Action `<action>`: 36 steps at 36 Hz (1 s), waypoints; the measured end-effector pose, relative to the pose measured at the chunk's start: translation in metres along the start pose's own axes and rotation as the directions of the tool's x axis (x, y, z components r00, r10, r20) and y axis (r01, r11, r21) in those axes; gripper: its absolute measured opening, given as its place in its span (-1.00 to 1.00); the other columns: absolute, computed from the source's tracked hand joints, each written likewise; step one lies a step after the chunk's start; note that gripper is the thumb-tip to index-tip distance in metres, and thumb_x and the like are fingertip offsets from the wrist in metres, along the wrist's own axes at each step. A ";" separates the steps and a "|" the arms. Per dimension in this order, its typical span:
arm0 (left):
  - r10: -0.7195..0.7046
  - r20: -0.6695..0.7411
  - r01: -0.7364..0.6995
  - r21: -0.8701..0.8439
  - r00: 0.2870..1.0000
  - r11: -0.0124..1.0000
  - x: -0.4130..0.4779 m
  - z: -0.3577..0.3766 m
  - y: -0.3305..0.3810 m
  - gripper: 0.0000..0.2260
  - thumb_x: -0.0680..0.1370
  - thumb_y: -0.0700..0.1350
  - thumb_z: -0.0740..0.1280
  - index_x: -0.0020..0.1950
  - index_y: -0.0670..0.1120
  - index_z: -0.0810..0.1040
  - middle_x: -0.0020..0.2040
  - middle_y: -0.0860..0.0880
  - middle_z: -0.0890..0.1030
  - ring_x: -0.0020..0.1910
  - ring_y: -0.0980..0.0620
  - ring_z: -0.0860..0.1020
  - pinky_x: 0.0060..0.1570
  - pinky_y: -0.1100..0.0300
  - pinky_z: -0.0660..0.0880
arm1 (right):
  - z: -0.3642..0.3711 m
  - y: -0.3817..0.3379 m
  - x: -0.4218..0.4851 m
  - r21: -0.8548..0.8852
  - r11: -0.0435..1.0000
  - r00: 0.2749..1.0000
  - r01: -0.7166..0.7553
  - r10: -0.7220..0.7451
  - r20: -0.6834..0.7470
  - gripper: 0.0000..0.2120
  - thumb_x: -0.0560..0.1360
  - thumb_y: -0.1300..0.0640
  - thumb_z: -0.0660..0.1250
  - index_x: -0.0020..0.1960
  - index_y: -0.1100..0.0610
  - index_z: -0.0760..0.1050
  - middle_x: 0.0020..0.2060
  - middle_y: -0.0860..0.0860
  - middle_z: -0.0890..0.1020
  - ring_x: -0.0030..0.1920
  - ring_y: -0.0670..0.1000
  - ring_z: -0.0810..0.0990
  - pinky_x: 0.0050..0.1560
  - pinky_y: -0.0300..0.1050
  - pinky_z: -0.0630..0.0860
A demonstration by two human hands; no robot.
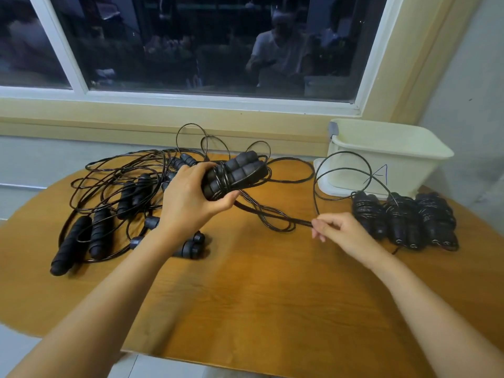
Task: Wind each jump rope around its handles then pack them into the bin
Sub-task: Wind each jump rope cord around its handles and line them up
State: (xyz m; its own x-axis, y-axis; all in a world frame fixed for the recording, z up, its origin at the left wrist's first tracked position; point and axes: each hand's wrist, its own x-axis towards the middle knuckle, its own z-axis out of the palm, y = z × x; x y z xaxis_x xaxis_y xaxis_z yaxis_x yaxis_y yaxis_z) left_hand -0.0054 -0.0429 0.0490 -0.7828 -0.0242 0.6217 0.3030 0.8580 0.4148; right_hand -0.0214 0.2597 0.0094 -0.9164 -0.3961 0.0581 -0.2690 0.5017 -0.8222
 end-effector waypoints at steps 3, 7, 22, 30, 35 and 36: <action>0.078 -0.020 -0.078 -0.027 0.997 0.997 -0.005 -0.001 -0.004 -0.35 0.38 0.33 0.29 0.27 -0.11 0.52 -0.01 0.16 0.42 0.00 0.15 0.37 -0.12 0.32 0.29 | -0.015 -0.008 0.014 0.087 0.993 0.996 -0.074 0.070 0.051 -0.62 0.47 -0.15 0.22 -0.32 0.11 0.50 -0.52 -0.11 0.46 -0.40 -0.17 0.51 0.40 -0.04 0.21; 0.266 -0.023 -0.267 -0.022 0.964 0.963 -0.012 -0.003 -0.003 -0.39 0.38 0.31 0.34 0.23 -0.11 0.53 -0.01 0.06 0.55 -0.03 0.05 0.45 -0.11 0.18 0.40 | -0.031 -0.016 0.035 0.155 0.978 0.991 -0.137 0.136 0.018 -0.57 0.43 -0.24 0.27 -0.34 0.12 0.48 -0.54 -0.09 0.39 -0.37 -0.04 0.47 0.31 -0.06 0.29; 0.591 0.254 -0.640 0.395 0.766 0.659 -0.031 0.019 0.031 -0.40 0.41 0.30 0.41 0.13 -0.21 0.58 -0.09 -0.08 0.62 -0.07 -0.07 0.53 -0.09 0.07 0.43 | -0.026 -0.099 0.062 -0.176 0.984 0.990 0.030 -0.054 -0.132 -0.64 0.55 -0.16 0.31 -0.27 0.04 0.63 -0.33 -0.10 0.68 -0.13 0.02 0.62 0.17 0.04 0.51; 0.359 0.229 -0.426 0.514 0.905 0.745 -0.016 0.016 0.032 -0.35 0.39 0.36 0.28 0.11 -0.20 0.57 -0.12 -0.12 0.60 -0.10 -0.14 0.54 -0.18 0.03 0.45 | 0.010 -0.117 0.005 -0.599 0.777 0.890 0.192 -0.395 -0.227 -0.66 0.57 -0.16 0.25 -0.27 -0.02 0.61 -0.57 -0.16 0.40 -0.42 -0.15 0.38 -0.16 -0.26 0.24; 0.300 0.193 -0.357 0.535 0.934 0.766 -0.008 0.016 0.028 -0.26 0.35 0.43 0.22 0.09 -0.21 0.58 -0.13 -0.14 0.60 -0.11 -0.16 0.54 -0.20 0.03 0.47 | 0.026 -0.096 -0.008 -0.773 0.580 0.769 0.256 -0.607 -0.201 -0.61 0.58 -0.07 0.13 -0.19 0.02 0.68 -0.38 -0.12 0.65 -0.34 -0.04 0.53 -0.04 -0.06 0.45; 0.283 0.194 -0.343 0.529 0.939 0.776 -0.007 0.016 0.027 -0.24 0.35 0.46 0.17 0.08 -0.21 0.58 -0.14 -0.14 0.60 -0.11 -0.16 0.54 -0.21 0.02 0.48 | 0.028 -0.093 -0.010 -0.789 0.558 0.761 0.256 -0.620 -0.192 -0.60 0.58 -0.06 0.12 -0.18 0.02 0.69 -0.37 -0.13 0.65 -0.32 -0.04 0.55 -0.05 -0.09 0.43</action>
State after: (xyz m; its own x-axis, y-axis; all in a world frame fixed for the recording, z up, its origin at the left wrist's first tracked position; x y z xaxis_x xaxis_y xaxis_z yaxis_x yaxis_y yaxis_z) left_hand -0.0003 -0.0116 0.0454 -0.7551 0.3192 0.5726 0.2160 0.9458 -0.2424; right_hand 0.0208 0.1952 0.0692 -0.5871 -0.4647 0.6629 -0.6185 0.7858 0.0030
